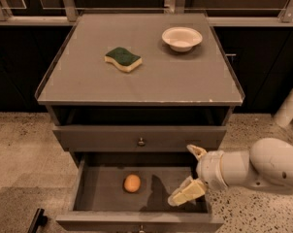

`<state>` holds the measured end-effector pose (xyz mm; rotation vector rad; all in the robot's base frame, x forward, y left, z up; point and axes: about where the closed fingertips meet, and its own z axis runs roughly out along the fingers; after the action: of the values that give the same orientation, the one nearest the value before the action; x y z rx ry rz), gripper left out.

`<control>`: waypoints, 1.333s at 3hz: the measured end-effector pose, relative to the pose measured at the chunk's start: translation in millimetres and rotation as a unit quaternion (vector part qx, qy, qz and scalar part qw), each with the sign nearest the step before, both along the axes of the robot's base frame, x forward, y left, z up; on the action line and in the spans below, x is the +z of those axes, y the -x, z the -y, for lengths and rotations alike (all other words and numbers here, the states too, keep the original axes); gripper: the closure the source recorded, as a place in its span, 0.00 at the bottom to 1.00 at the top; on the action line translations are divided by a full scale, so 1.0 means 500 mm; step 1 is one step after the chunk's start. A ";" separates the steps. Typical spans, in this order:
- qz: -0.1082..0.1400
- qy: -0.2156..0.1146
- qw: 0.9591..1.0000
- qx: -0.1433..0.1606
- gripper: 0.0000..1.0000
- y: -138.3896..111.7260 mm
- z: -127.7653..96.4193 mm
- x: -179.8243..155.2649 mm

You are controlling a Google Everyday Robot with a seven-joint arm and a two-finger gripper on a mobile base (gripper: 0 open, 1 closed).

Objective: Pick orange from middle drawer and place on counter

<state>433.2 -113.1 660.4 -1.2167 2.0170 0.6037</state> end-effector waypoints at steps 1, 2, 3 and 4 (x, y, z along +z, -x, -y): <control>0.012 -0.023 0.999 -0.036 0.00 0.010 -0.016 -0.076; 0.012 -0.045 0.997 -0.068 0.00 -0.007 -0.027 -0.157; 0.005 -0.057 0.995 -0.086 0.00 -0.030 -0.047 -0.237; 0.005 -0.058 0.995 -0.086 0.00 -0.030 -0.047 -0.237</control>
Offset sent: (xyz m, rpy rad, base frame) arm 0.0136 0.0179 -0.1279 0.1457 -0.0256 -0.2193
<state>448.4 -89.5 541.8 -0.9641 2.0249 0.6184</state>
